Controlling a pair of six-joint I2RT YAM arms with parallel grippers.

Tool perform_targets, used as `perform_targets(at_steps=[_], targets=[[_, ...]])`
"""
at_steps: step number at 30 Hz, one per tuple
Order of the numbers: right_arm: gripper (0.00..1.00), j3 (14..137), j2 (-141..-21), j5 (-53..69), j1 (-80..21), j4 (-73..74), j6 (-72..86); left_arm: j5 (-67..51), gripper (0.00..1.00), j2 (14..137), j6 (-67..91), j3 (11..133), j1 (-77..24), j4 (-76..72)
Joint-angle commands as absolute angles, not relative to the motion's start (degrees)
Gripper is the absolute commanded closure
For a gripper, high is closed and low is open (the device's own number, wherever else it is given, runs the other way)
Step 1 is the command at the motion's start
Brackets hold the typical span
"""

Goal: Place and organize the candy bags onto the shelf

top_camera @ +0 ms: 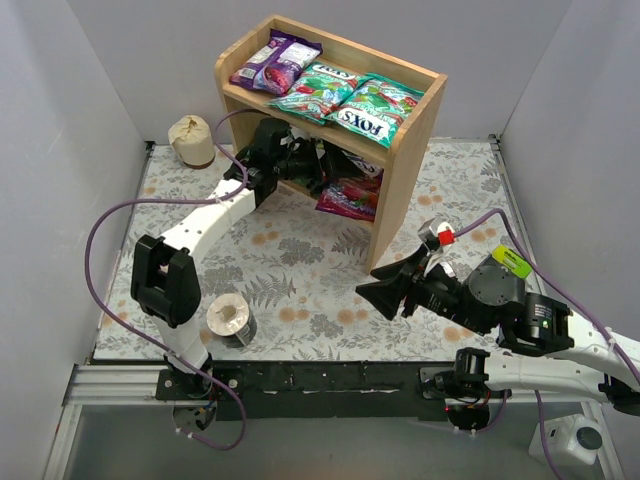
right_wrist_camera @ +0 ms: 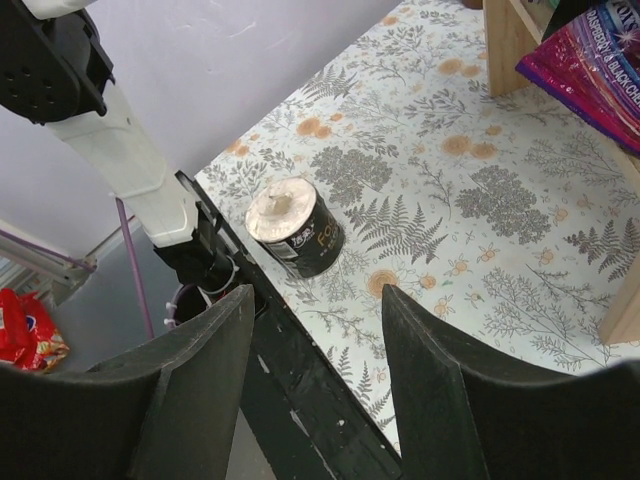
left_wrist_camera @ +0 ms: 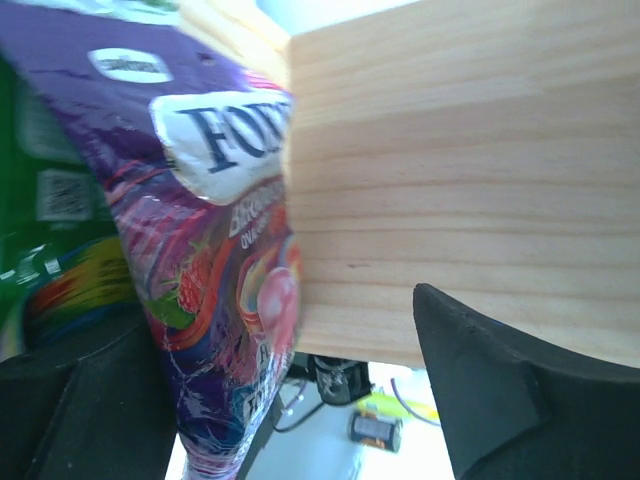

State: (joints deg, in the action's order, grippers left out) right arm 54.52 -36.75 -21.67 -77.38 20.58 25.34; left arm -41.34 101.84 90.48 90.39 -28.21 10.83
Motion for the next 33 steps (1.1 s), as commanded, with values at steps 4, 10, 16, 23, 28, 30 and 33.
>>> perform_targets(at_steps=[4, 10, 16, 23, 28, 30, 33], targets=[[0.39, 54.1, -36.2, -21.5, -77.7, 16.7, 25.2, -29.4, 0.14, 95.3, 88.2, 88.8, -28.8, 18.2], [0.39, 53.8, -36.1, -21.5, -77.7, 16.5, 25.2, -24.4, 0.13, 91.9, 89.0, 86.9, -28.9, 18.6], [0.39, 53.4, -35.5, -22.0, -77.8, 16.4, 25.3, -21.7, 0.17, 88.9, 89.6, 85.0, -28.9, 18.9], [0.39, 53.2, -35.4, -22.3, -77.8, 16.2, 25.2, -24.7, 0.63, 89.6, 89.7, 82.4, -29.4, 17.7], [0.4, 53.3, -35.5, -22.3, -77.7, 16.3, 25.2, -22.6, 0.83, 89.1, 90.5, 81.7, -30.3, 16.6], [0.4, 53.1, -35.5, -22.3, -77.8, 16.3, 25.2, -21.2, 0.86, 88.3, 90.6, 81.6, -30.8, 15.0], [0.4, 52.7, -35.4, -22.4, -77.7, 16.1, 25.3, -16.8, 0.86, 87.9, 89.5, 82.2, -33.5, 13.5]])
